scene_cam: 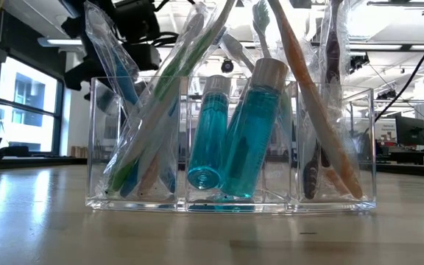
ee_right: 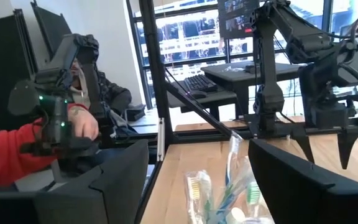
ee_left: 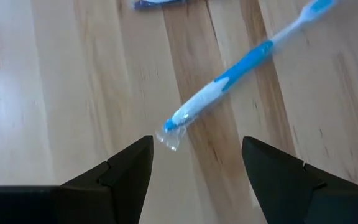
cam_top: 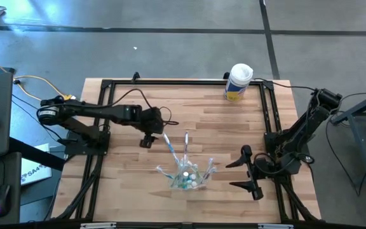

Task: Pick & Place toothbrushing station
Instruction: Put the blue toothbrush into the transparent organizer

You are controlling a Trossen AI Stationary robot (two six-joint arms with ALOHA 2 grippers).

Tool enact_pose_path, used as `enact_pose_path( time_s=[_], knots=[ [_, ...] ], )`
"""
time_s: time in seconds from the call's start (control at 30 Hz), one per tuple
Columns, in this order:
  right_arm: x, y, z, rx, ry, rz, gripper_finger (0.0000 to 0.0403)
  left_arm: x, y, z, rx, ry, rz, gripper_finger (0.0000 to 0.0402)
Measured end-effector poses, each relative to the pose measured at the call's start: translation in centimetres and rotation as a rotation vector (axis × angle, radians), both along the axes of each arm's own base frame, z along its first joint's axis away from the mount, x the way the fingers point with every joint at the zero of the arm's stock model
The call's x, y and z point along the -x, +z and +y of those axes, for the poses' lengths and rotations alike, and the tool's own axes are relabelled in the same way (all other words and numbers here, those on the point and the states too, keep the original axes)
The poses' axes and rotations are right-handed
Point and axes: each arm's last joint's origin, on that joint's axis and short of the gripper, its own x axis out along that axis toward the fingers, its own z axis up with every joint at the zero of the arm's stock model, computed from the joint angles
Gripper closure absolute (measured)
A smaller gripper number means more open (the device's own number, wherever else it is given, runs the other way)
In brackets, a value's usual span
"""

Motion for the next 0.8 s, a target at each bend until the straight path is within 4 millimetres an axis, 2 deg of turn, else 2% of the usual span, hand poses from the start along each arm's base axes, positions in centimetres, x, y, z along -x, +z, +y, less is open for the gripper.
enact_pose_path(
  time_s=[0.2,0.5,0.8],
  knots=[
    [-0.1,-0.1,0.0,-0.014,0.005,0.009,0.0133,-0.5,-1.4,0.0,0.051,0.064,-0.022,0.0158],
    [-0.1,-0.2,0.0,-0.011,0.005,0.014,0.0133,-2.0,-4.4,0.3,0.016,-0.009,0.051,0.0158],
    [-0.1,-0.3,0.0,-0.006,0.006,0.025,0.0133,-3.1,-4.4,0.4,-0.021,-0.046,-0.042,0.0158]
  ],
)
